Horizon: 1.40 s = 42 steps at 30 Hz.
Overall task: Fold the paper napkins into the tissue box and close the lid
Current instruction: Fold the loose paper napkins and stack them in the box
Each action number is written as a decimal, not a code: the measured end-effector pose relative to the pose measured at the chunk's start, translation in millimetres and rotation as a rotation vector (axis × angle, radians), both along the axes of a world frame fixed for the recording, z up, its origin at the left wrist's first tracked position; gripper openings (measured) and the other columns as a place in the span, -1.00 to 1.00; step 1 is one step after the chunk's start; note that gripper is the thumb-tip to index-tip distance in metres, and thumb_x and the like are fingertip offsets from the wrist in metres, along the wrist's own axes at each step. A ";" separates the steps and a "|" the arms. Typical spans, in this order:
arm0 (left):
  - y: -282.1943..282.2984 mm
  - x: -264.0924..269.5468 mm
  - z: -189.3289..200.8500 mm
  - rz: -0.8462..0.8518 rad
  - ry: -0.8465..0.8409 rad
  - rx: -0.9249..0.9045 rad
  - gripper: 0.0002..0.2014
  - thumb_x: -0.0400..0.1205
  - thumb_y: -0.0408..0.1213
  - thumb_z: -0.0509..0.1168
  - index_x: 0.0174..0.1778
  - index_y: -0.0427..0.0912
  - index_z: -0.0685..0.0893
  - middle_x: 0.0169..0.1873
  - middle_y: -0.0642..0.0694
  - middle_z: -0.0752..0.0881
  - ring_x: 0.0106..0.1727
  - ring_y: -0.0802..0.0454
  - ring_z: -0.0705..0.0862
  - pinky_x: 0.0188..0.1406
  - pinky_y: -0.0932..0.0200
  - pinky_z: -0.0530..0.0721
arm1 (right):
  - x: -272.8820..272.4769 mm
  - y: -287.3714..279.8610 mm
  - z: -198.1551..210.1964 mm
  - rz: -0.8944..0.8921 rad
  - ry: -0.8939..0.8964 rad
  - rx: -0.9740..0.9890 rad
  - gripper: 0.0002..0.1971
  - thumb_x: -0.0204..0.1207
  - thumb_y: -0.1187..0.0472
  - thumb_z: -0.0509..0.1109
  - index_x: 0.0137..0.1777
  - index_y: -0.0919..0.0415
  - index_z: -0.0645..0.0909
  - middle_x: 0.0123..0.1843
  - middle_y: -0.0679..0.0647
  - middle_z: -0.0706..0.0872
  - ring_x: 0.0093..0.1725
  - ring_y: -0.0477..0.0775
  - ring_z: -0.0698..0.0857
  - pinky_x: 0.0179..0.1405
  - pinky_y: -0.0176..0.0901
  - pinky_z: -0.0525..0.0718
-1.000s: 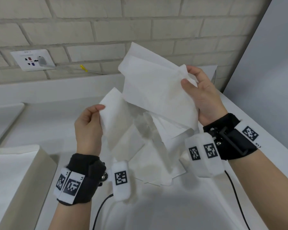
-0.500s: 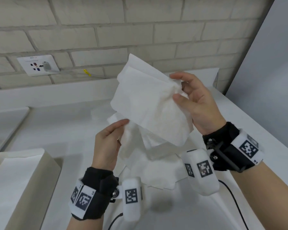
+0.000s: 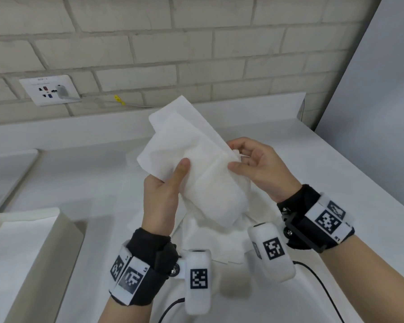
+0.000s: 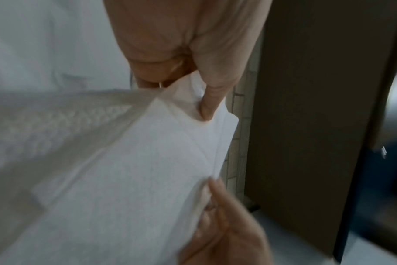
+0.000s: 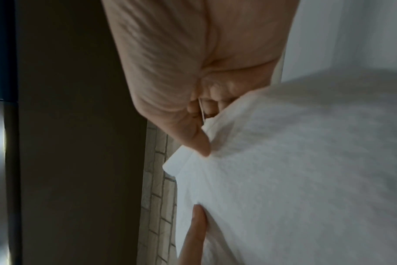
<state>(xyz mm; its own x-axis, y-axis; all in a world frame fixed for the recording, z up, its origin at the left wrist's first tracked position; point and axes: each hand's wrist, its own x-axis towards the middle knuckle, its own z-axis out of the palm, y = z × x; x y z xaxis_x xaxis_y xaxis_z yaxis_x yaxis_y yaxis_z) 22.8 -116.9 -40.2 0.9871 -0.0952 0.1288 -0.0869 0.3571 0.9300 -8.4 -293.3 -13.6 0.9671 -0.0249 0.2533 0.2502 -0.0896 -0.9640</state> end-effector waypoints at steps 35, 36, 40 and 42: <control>-0.6 -20.2 -0.5 -0.026 -0.252 0.142 -0.78 0.52 -0.48 0.20 -0.45 -0.27 0.39 -0.67 0.10 0.46 -0.51 0.42 0.53 -0.47 0.57 0.43 | 1.5 29.4 6.6 -0.208 -0.128 0.037 -0.88 0.56 0.32 0.35 -0.22 0.30 0.60 -0.24 0.02 0.67 -0.17 -0.12 0.64 -0.03 -0.29 0.59; -1.0 -19.4 -1.3 -0.010 -0.268 0.184 -0.72 0.55 -0.54 0.21 -0.47 -0.22 0.41 -0.67 0.21 0.52 -0.51 0.42 0.53 -0.47 0.58 0.43 | 1.9 30.1 6.2 -0.197 -0.119 0.023 -0.92 0.55 0.33 0.35 -0.17 0.23 0.61 -0.18 0.00 0.69 -0.11 -0.14 0.66 0.01 -0.29 0.60; 0.6 -13.0 -2.9 0.059 -0.303 0.272 -0.49 0.60 -0.64 0.24 -0.53 0.06 0.58 -0.59 0.24 0.62 -0.46 0.38 0.54 -0.41 0.53 0.45 | 5.3 34.3 -0.8 -0.483 -0.219 -0.315 -0.66 0.41 0.22 0.45 0.15 0.13 0.46 0.14 -0.06 0.39 0.13 -0.16 0.49 0.21 -0.35 0.46; 2.2 -8.5 -5.6 0.061 -0.289 0.295 -0.52 0.59 -0.56 0.32 -0.50 0.13 0.69 -0.48 0.15 0.67 -0.36 0.29 0.59 -0.31 0.39 0.54 | 2.8 36.5 -0.6 -0.538 -0.414 -0.614 -0.37 0.30 0.28 0.44 0.35 0.06 0.28 0.28 0.03 0.23 0.32 0.03 0.33 0.39 -0.11 0.34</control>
